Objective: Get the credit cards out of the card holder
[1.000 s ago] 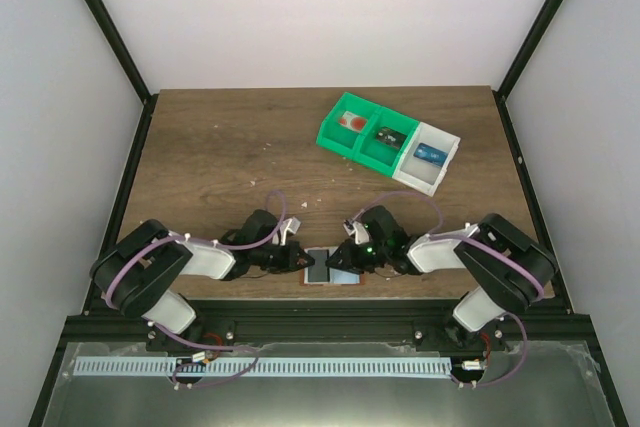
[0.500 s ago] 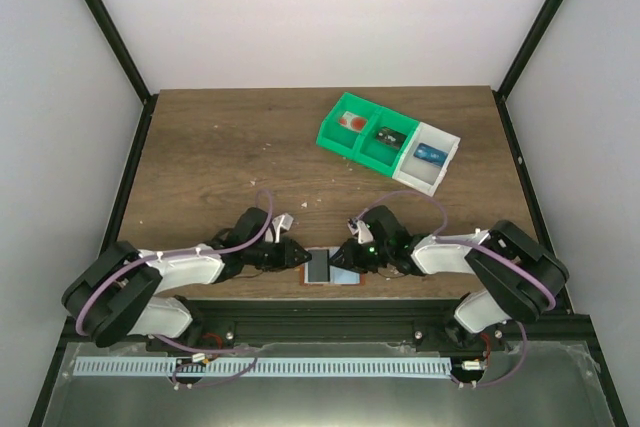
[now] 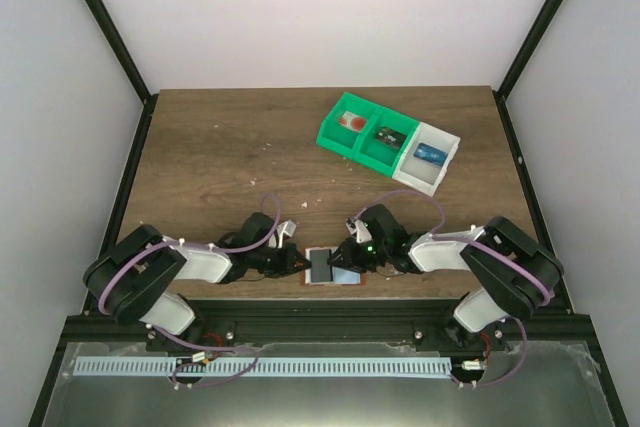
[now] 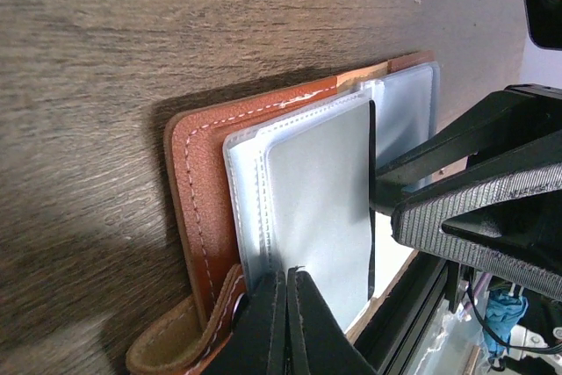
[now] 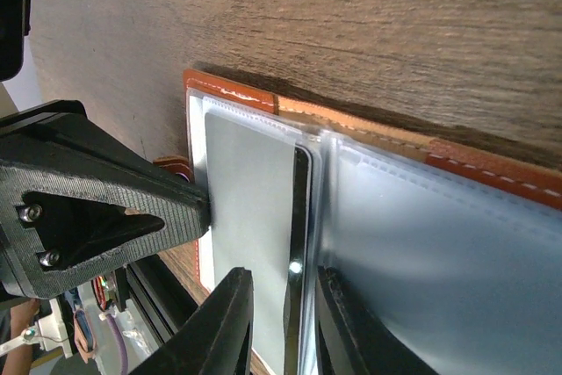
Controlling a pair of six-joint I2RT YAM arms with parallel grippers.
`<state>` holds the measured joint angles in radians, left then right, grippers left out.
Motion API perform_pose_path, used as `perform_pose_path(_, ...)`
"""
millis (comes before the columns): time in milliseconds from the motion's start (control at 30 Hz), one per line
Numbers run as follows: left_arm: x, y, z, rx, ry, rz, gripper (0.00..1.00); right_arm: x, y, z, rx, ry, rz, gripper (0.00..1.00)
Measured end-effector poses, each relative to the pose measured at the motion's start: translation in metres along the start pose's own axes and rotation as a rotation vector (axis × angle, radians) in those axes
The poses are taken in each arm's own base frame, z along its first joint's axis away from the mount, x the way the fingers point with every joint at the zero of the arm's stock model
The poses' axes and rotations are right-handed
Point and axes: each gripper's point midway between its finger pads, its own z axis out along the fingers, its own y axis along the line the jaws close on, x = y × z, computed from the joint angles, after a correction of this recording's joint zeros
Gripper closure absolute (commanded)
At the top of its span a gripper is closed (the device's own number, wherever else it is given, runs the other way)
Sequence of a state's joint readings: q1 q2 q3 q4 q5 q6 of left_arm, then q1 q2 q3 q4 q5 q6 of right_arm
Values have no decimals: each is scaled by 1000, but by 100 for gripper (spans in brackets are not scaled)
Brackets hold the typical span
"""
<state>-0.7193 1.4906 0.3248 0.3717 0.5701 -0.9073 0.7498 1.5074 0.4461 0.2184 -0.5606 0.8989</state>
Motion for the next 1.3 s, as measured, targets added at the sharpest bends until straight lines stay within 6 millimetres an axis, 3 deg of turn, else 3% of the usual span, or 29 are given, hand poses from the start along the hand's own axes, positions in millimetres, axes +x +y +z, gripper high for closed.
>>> perform_pose_path(567, 0, 0, 1, 2, -1, 2, 100, 0, 2, 3, -33, 0, 14, 80)
perform_pose_path(833, 0, 0, 1, 1, -1, 6, 100, 2, -2, 3, -23, 0, 16, 99)
perform_pose_path(1300, 0, 0, 1, -9, 4, 32, 100, 1, 6, -8, -46, -28, -15, 100)
